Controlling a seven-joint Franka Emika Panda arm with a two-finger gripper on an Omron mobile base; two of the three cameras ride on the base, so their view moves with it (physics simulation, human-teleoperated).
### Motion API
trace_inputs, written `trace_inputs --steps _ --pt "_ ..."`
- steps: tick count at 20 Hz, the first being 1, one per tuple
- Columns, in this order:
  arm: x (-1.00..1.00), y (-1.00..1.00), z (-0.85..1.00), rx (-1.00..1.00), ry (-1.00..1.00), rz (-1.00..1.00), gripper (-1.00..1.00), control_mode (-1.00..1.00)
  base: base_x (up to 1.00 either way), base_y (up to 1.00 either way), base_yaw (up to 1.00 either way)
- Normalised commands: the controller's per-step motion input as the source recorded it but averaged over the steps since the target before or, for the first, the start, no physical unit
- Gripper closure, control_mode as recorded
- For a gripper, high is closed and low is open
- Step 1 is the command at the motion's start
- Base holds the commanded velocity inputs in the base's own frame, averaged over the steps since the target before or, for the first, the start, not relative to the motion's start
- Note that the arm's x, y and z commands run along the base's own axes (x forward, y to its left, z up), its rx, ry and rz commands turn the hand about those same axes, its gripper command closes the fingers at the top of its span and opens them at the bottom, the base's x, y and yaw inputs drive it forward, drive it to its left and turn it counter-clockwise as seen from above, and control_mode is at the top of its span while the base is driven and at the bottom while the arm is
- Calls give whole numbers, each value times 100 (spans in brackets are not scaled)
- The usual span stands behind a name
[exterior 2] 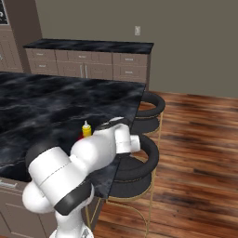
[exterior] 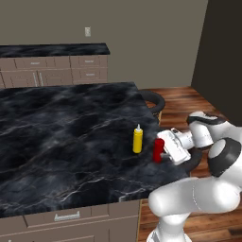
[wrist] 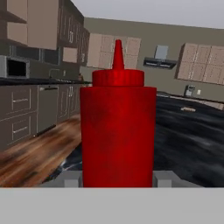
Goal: Move the mustard and ketchup from the cabinet to the dining counter.
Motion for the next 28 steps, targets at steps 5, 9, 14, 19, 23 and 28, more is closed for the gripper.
trace_inputs --steps 5,9,14,19,23,28 --pt "19 0 -20 -3 -9 0 100 -100 0 0 0" --pt "24 0 -18 0 -5 -1 100 -100 0 0 0" --pt "25 0 -17 1 -3 -2 100 -100 0 0 0" --pt "28 0 -20 2 0 -2 100 -100 0 0 0" --pt "26 0 -22 7 0 0 100 -100 0 0 0" --pt "26 0 -21 5 0 0 100 -100 0 0 0"
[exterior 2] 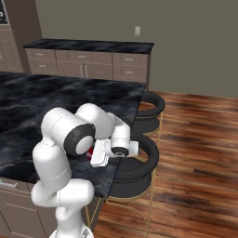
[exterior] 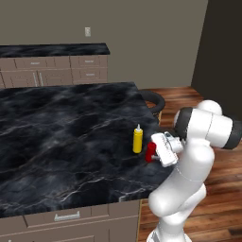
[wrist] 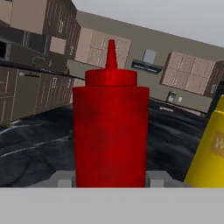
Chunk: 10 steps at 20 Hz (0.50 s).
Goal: Move the mustard and ketchup from the cabinet to the dining counter.
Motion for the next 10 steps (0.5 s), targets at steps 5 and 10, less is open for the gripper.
trace_inputs --steps 5,10 --pt "21 -10 -17 0 0 3 100 -100 0 0 0" --pt "15 -3 -20 0 1 3 100 -100 0 0 0"
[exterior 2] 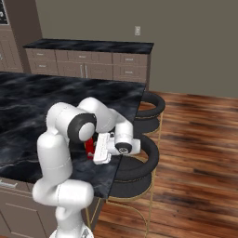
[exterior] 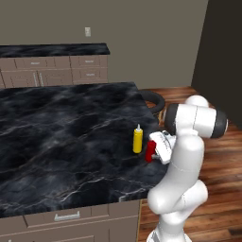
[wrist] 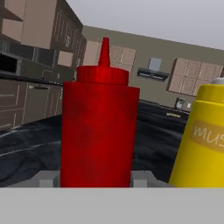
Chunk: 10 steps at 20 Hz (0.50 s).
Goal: Move the mustard and ketchup from the cabinet to the dining counter.
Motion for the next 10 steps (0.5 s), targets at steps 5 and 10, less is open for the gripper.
trace_inputs --steps 5,10 --pt "8 0 -20 0 0 2 100 -100 0 0 0" --pt "6 0 -14 0 0 1 -100 -100 0 0 0"
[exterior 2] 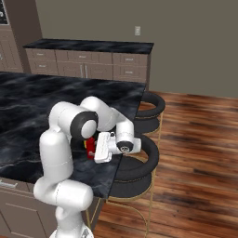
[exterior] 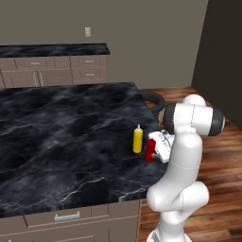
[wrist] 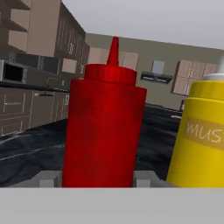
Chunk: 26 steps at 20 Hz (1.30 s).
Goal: Move the mustard and ketchup from the cabinet to the dining counter.
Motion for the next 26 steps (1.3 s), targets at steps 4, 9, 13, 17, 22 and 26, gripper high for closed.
trace_inputs --steps 4,9,13,17,22,26 --pt "0 -6 -3 0 0 0 -100 -100 0 0 0" --pt "-2 -3 0 0 0 1 -100 -100 0 0 0" --pt "0 -3 0 0 0 0 -100 -100 0 0 0" --pt "0 -18 1 0 0 0 -100 -100 0 0 0" --pt "-1 -22 4 -1 1 0 -100 -100 0 0 0" --pt "-11 -18 12 -5 2 -4 -100 -100 0 0 0"
